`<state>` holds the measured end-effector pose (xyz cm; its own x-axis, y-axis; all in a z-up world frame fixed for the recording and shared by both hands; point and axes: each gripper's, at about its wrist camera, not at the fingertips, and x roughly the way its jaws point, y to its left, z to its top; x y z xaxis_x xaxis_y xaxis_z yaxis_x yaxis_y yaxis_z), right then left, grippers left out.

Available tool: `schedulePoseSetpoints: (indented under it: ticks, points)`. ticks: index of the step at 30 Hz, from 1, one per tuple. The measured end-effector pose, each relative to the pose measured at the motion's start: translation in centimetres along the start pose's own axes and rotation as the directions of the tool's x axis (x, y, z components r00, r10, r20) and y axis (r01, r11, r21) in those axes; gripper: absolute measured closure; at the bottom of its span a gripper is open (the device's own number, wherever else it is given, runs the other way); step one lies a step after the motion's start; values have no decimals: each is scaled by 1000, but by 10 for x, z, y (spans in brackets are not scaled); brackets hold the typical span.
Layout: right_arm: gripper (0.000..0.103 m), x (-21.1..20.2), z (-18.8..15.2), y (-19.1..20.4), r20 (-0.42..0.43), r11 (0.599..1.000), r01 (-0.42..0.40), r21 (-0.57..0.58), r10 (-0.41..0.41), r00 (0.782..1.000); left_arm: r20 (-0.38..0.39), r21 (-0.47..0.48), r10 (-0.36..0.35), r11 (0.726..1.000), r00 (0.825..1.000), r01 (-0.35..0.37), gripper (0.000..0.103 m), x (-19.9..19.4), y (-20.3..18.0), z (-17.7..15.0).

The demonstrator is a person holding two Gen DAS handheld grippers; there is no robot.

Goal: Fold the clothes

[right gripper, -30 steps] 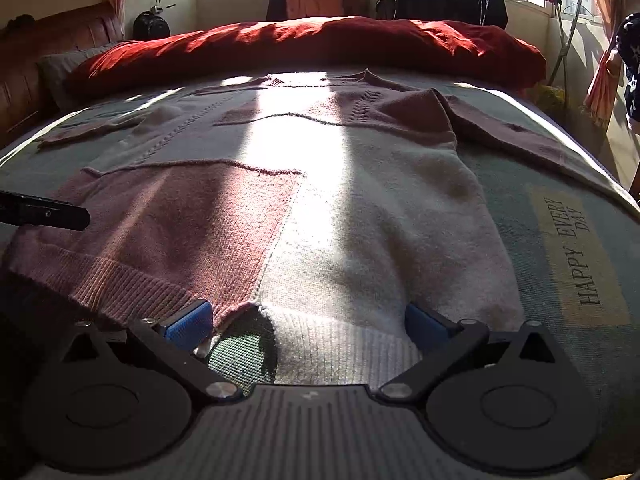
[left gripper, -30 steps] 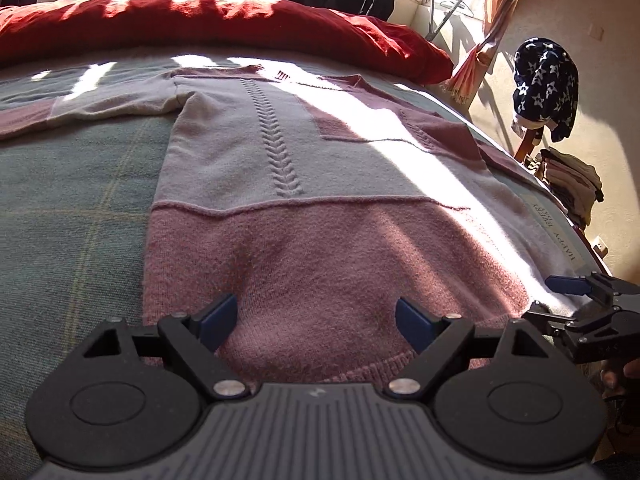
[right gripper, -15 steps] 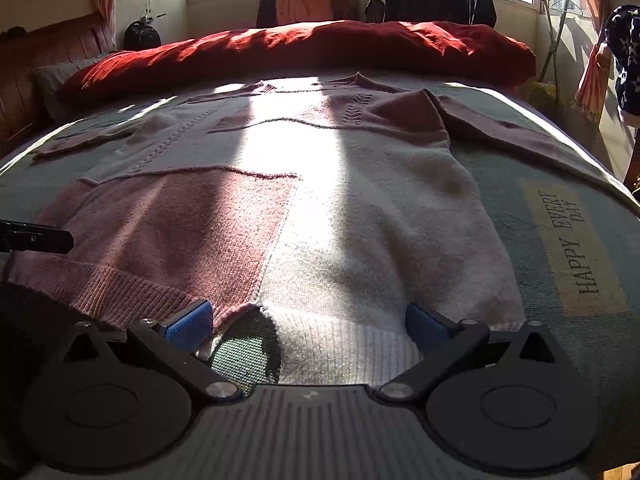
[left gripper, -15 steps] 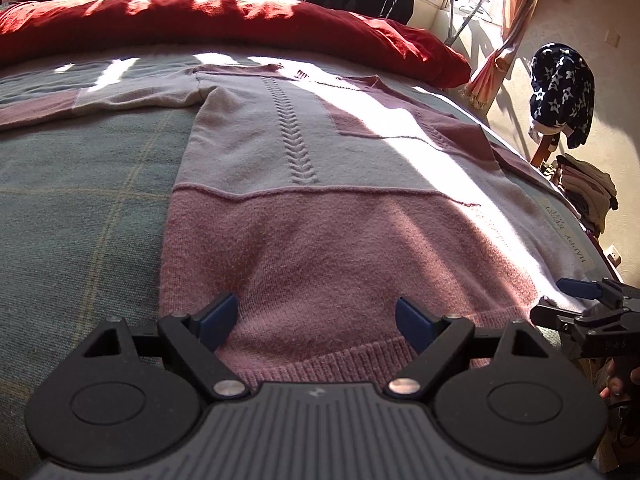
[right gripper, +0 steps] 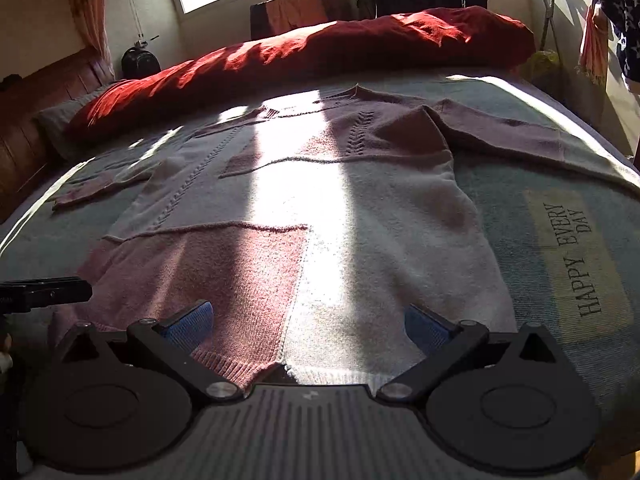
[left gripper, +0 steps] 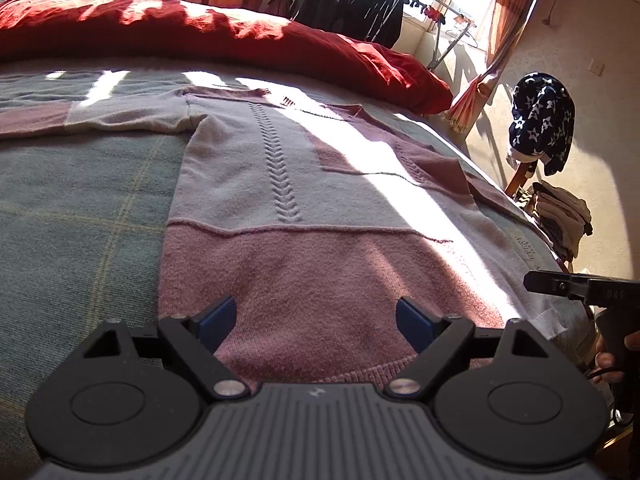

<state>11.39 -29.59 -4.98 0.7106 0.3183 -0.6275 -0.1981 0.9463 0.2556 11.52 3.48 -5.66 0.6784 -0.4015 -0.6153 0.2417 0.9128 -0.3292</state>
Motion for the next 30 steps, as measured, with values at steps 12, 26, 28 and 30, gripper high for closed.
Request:
schedulePoseSetpoints:
  ticks: [12, 26, 28, 30]
  points:
    - [0, 96, 121, -32, 70, 996, -89, 2, 89, 994, -11, 64, -41, 997, 999, 41, 15, 77, 2, 106]
    - [6, 186, 139, -109, -54, 984, 146, 101, -141, 988, -76, 60, 101, 994, 992, -97, 16, 189, 57, 152]
    - [8, 183, 142, -111, -68, 987, 132, 97, -126, 990, -76, 127, 157, 981, 985, -146, 16, 187, 52, 154]
    - [8, 183, 145, -107, -90, 987, 144, 77, -137, 986, -75, 140, 183, 975, 980, -172, 16, 187, 50, 157]
